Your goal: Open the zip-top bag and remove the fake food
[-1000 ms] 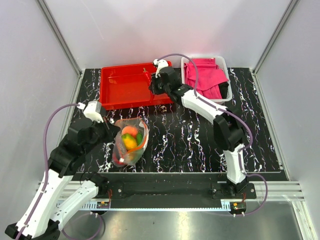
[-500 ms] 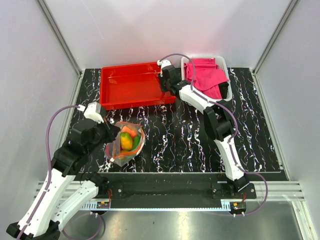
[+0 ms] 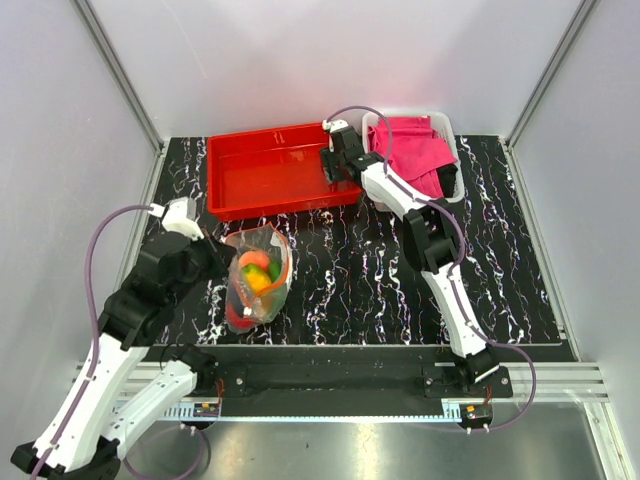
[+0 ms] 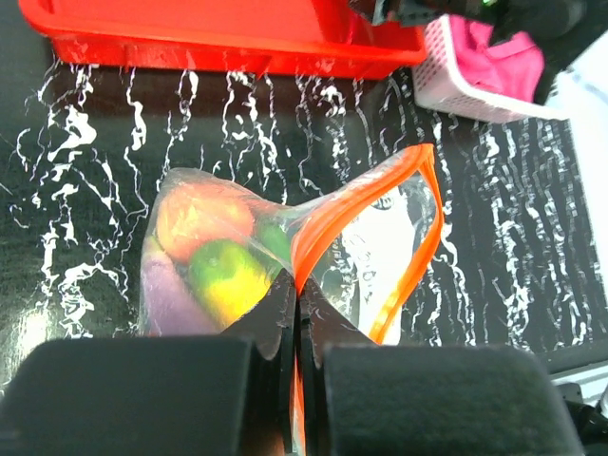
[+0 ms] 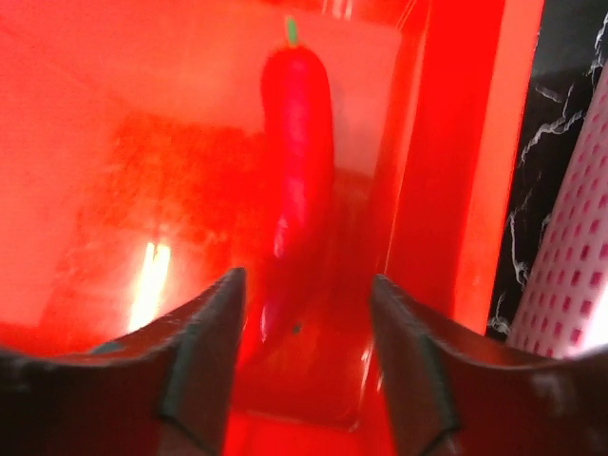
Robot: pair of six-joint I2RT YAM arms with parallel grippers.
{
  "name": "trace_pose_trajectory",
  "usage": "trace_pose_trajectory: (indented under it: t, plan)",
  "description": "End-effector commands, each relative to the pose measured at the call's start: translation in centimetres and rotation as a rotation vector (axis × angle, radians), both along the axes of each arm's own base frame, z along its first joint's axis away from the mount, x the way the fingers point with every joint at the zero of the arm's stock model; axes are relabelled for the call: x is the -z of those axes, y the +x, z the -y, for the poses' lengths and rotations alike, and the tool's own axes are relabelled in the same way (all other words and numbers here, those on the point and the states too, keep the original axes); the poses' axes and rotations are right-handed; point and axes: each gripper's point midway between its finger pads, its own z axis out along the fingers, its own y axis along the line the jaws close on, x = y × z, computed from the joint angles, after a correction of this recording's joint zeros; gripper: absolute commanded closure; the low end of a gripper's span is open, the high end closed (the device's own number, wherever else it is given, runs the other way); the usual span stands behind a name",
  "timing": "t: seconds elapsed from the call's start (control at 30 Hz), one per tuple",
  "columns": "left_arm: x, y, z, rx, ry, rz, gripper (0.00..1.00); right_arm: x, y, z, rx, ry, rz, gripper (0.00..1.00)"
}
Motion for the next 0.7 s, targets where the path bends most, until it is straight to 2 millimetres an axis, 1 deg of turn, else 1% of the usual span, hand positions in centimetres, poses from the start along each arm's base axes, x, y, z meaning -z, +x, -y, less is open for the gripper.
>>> trace_pose_trajectory:
  t: [0.0, 0.03, 0.1, 0.13, 0.17, 0.2, 0.23, 0.27, 0.3, 0.33, 0.37, 0.4, 0.43, 0.47, 0.5, 0.53, 0.57, 0.6, 0.63, 0.67]
  plan:
    - [-0.3, 1.4, 0.9, 0.011, -0.017, 0.02, 1.0, -3.8, -1.0, 0.4, 0.039, 0.022, -0.028, 0.3]
    - [0.2, 1.6, 1.1, 0.015, -0.014, 0.009, 1.0, -5.3, -1.4, 0.4, 0.048, 0.043, -0.024, 0.28]
    - [0.4, 1.8, 1.5, 0.025, -0.02, 0.007, 1.0, -5.9, -2.9, -0.1, 0.046, 0.1, -0.077, 0.25]
    - [1.0, 1.9, 1.6, 0.028, -0.019, -0.007, 1.0, -7.7, -3.9, -0.7, 0.033, 0.163, -0.1, 0.25]
    - [0.9, 2.1, 1.8, 0.031, -0.023, -0.001, 1.0, -8.3, -4.7, -1.0, 0.032, 0.194, -0.122, 0.24]
    - [1.0, 2.2, 1.8, 0.031, -0.024, -0.003, 1.0, -9.5, -5.6, -1.0, 0.038, 0.229, -0.137, 0.24]
    - [1.4, 2.2, 1.9, 0.031, -0.022, -0.012, 1.0, -10.1, -6.9, -1.8, 0.031, 0.295, -0.192, 0.23]
    - [1.4, 2.3, 1.9, 0.029, -0.026, -0.009, 1.0, -9.6, -8.0, -2.0, 0.025, 0.313, -0.234, 0.2]
    - [1.6, 2.3, 2.0, 0.031, -0.027, -0.012, 1.0, -11.6, -9.1, -2.2, 0.012, 0.35, -0.232, 0.19]
    - [2.0, 2.3, 2.0, 0.031, -0.029, -0.018, 1.0, -12.3, -10.1, -2.7, 0.013, 0.386, -0.253, 0.19]
    - [2.1, 2.3, 2.1, 0.031, -0.032, -0.019, 1.0, -11.7, -11.5, -3.2, 0.0, 0.385, -0.285, 0.18]
    - [2.1, 2.3, 2.1, 0.03, -0.036, -0.017, 1.0, -13.8, -12.6, -3.4, -0.014, 0.412, -0.271, 0.17]
    - [2.3, 2.2, 2.0, 0.027, -0.038, -0.018, 1.0, -14.3, -14.0, -4.2, -0.035, 0.413, -0.275, 0.16]
    - [2.1, 2.2, 2.1, 0.028, -0.044, -0.014, 1.0, -13.8, -15.4, -4.4, -0.047, 0.399, -0.294, 0.15]
    - [1.9, 2.1, 2.0, 0.027, -0.048, -0.007, 1.0, -15.6, -16.4, -4.4, -0.056, 0.405, -0.259, 0.07]
    - [1.8, 2.1, 2.1, 0.027, -0.054, -0.006, 1.0, -16.0, -17.6, -4.9, -0.074, 0.4, -0.256, 0.04]
    - [1.6, 2.0, 2.1, 0.028, -0.061, -0.001, 1.0, -15.0, -19.8, -5.7, -0.1, 0.374, -0.285, 0.0]
    - [1.4, 1.8, 2.1, 0.031, -0.07, 0.004, 1.0, -16.5, -21.3, -5.9, -0.121, 0.375, -0.254, 0.0]
    - [1.2, 1.8, 2.1, 0.032, -0.076, 0.008, 1.0, -16.6, -22.6, -6.1, -0.141, 0.362, -0.251, 0.0]
    - [1.2, 1.7, 2.1, 0.035, -0.077, 0.011, 1.0, -16.9, -25.1, -6.4, -0.175, 0.348, -0.252, 0.0]
